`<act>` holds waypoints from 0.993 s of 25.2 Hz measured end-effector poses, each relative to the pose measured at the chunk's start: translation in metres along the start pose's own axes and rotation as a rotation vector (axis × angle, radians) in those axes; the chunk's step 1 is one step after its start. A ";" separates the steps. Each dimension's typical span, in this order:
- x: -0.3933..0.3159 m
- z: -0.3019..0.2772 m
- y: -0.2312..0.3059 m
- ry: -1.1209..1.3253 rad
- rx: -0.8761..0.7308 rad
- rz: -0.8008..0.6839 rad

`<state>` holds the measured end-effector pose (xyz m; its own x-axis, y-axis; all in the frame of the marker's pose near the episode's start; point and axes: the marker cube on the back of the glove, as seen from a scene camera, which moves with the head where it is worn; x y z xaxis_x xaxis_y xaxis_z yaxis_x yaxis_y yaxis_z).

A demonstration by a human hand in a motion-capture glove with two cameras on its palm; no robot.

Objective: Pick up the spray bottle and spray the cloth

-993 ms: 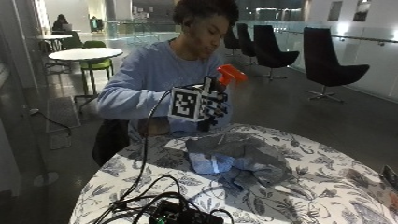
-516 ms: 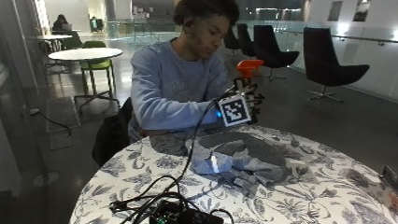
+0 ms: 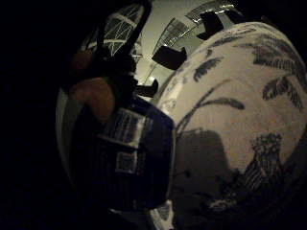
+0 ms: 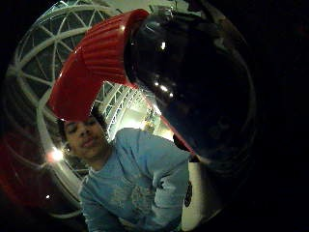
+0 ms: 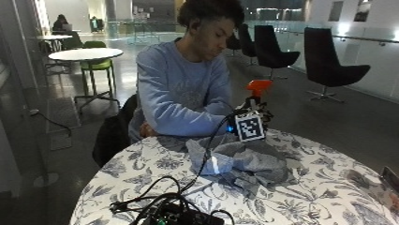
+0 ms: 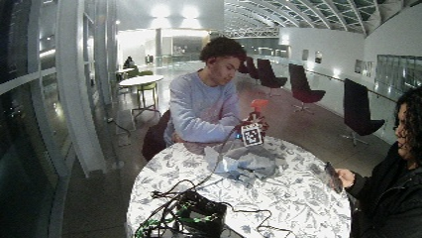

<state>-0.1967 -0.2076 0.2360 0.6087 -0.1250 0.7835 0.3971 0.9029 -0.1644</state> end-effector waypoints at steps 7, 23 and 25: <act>-0.021 -0.007 0.010 -0.132 -0.040 0.018; -0.071 -0.219 0.176 0.462 0.173 0.132; -0.063 -0.243 0.204 0.549 0.244 0.194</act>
<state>0.0126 -0.1149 0.0072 0.9433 -0.0842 0.3210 0.1157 0.9900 -0.0804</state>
